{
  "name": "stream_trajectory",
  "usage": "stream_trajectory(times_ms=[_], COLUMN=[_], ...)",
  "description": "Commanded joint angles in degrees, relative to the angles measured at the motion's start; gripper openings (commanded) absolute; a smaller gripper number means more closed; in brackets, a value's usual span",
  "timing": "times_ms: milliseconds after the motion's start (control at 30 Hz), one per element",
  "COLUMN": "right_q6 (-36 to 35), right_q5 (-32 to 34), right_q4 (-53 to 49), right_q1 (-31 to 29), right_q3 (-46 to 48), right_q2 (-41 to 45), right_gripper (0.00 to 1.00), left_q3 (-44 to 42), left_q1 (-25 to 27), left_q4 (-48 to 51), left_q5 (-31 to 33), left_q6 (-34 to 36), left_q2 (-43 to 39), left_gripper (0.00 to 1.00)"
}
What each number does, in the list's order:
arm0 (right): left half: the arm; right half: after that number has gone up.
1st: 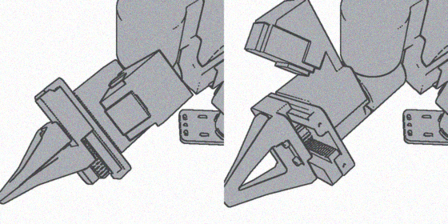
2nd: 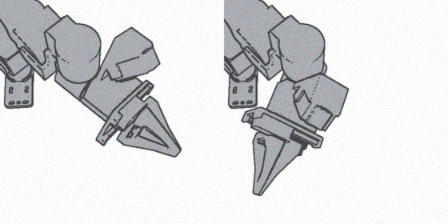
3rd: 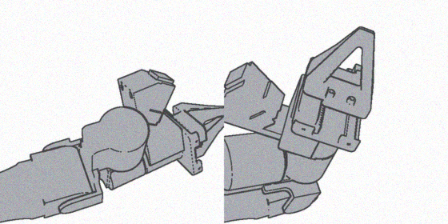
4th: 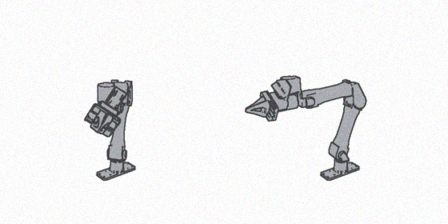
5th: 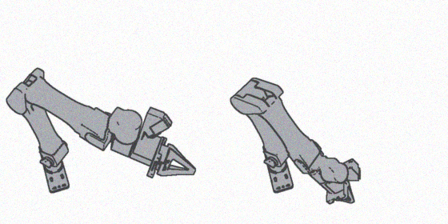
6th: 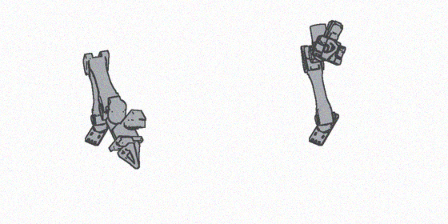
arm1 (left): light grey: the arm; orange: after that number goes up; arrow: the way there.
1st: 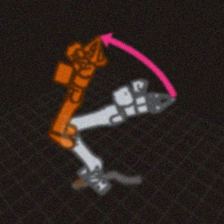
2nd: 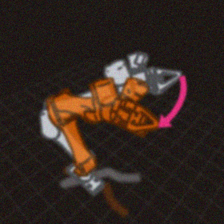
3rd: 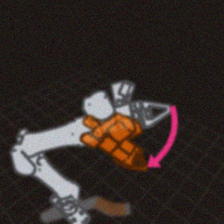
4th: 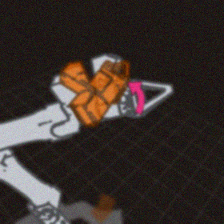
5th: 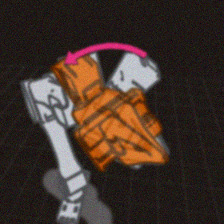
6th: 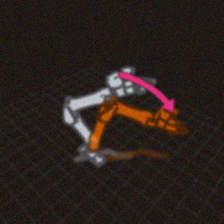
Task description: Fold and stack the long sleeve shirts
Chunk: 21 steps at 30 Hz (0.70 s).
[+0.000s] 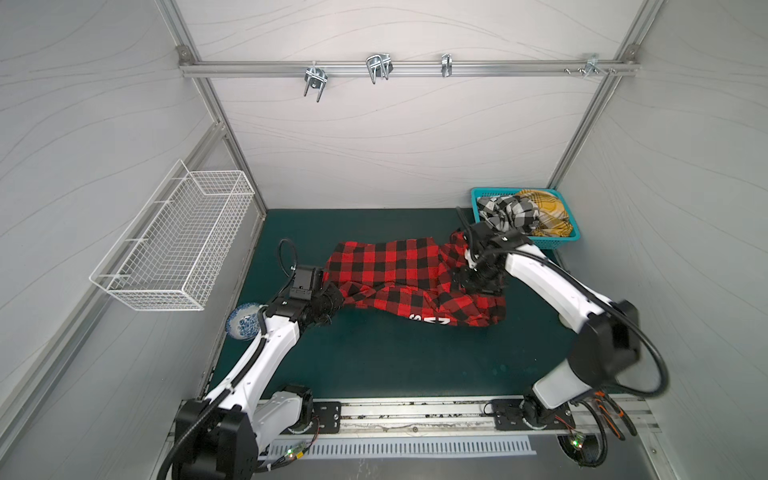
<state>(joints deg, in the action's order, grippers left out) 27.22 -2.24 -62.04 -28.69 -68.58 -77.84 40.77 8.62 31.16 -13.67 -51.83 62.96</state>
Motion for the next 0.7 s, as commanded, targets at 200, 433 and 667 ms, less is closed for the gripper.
stream_trajectory(times_ms=[200, 433, 667], right_q6=[0.9, -2.2, -2.8], right_q5=[4.5, 6.4, 5.0], right_q4=[9.8, 16.3, 17.4], right_q1=[-1.0, -0.1, -0.2], right_q3=[10.9, 9.7, 11.3], right_q2=[3.7, -4.9, -4.7], right_gripper=[0.99, 0.78, 0.08], left_q3=[5.0, 5.6, 8.2], left_q1=[-4.2, -5.2, -5.7], left_q4=[3.9, 3.9, 3.2], left_q5=[-4.3, -5.4, -3.8], left_q6=[4.6, 5.5, 5.8], left_q2=[2.6, 4.0, 7.7], left_gripper=[0.0, 0.0, 0.0])
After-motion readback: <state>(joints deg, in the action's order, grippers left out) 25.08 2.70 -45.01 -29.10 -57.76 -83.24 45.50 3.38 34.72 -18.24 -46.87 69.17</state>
